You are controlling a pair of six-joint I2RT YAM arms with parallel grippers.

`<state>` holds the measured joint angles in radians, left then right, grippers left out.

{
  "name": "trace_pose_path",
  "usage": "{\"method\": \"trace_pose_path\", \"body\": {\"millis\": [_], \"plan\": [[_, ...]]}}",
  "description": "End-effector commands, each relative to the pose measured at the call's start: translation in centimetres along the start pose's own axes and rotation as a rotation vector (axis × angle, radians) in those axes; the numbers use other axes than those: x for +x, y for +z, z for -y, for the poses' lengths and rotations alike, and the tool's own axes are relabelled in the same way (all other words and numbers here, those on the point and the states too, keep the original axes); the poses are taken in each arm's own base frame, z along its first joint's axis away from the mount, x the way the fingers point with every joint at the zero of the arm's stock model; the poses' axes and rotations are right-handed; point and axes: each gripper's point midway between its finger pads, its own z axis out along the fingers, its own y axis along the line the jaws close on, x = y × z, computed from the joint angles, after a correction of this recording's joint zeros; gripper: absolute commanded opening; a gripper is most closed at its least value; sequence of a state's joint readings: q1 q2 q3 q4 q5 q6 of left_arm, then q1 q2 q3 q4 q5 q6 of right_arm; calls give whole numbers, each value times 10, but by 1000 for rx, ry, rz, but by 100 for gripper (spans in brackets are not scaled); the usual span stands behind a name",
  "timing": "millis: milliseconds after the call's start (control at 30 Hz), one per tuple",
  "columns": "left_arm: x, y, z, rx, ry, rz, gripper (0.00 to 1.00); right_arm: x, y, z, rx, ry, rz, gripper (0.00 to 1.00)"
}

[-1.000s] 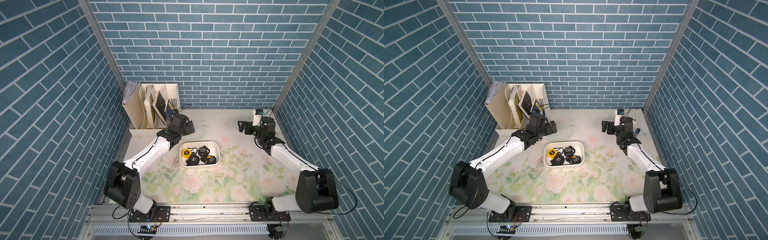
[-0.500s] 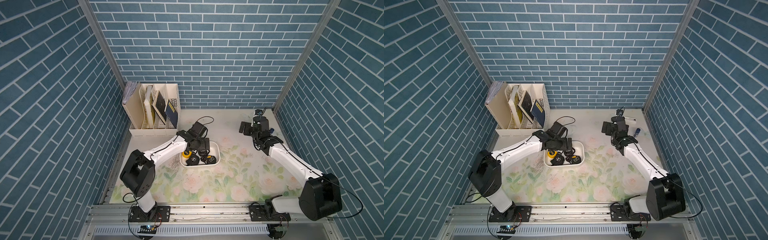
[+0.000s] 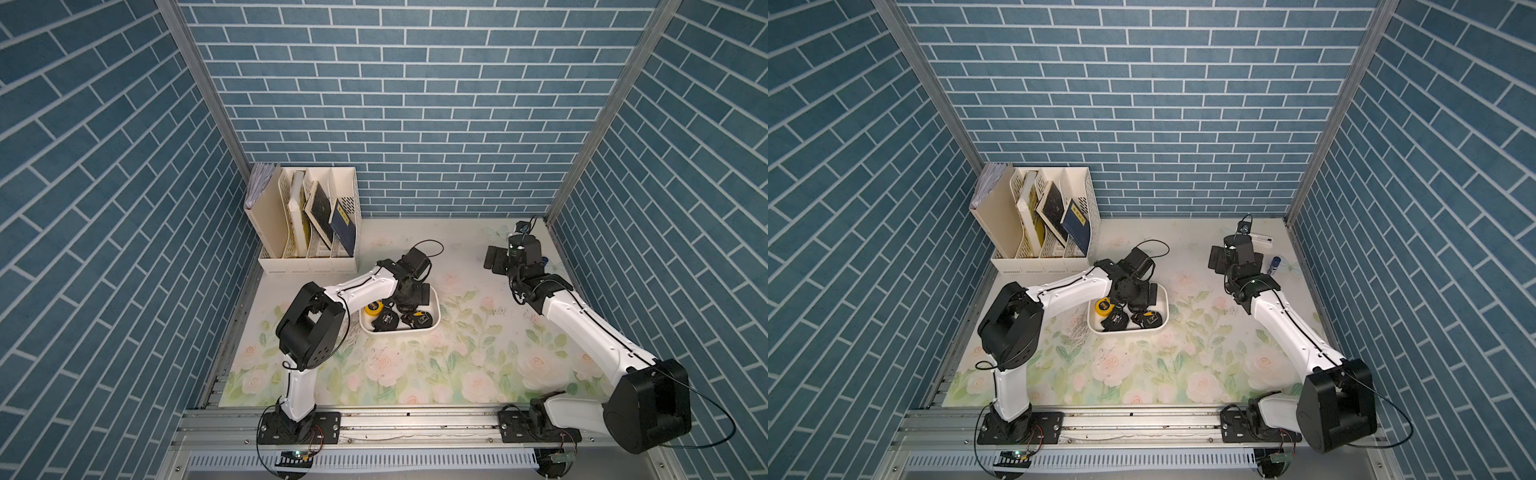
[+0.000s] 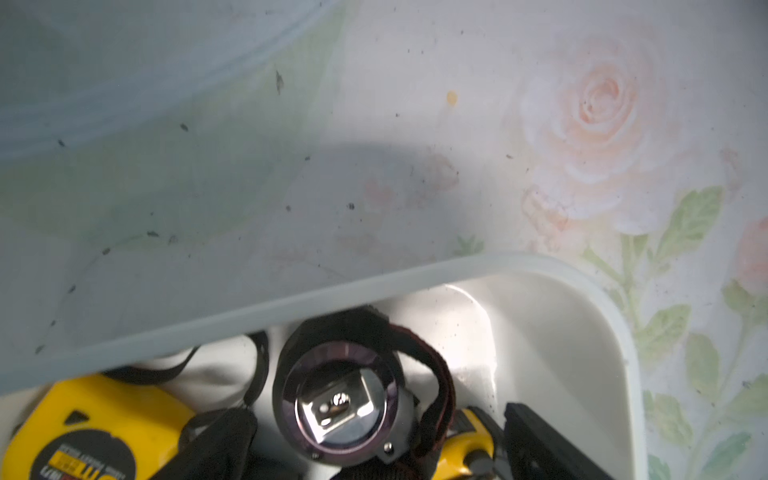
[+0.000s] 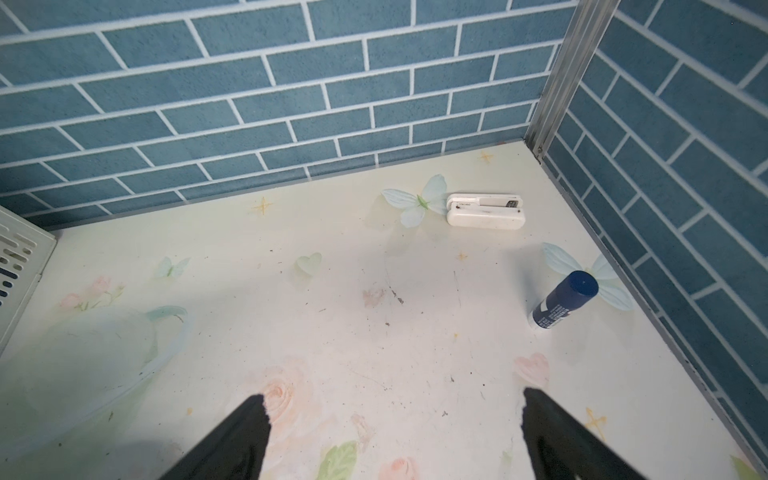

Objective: Take the tape measure out of the storage box
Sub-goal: Pick up the tape measure from the storage box.

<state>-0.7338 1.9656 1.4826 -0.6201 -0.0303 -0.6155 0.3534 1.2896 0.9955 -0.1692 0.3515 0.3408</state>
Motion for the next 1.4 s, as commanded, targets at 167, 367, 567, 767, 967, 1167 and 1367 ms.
{"method": "trace_pose_path", "body": {"millis": [167,367,567,767,967,1167,1367], "plan": [[2,0,-12,-92,31,1,97,11,-1,-1,-17,-5,-17,95],[14,12,-17,-100,38,-27,95,15,1,-5,-34,18,-30,93],[19,21,-26,-143,50,-34,88,14,1,-5,-39,29,-29,93],[29,31,-28,-140,43,-69,84,15,3,-8,-47,33,-39,92],[35,36,-26,-115,28,-77,82,19,7,-10,-49,28,-55,92],[37,42,-23,-107,34,-95,73,21,9,-11,-55,30,-61,91],[29,43,-18,-94,40,-79,52,26,11,-14,-70,31,-73,90]]}}
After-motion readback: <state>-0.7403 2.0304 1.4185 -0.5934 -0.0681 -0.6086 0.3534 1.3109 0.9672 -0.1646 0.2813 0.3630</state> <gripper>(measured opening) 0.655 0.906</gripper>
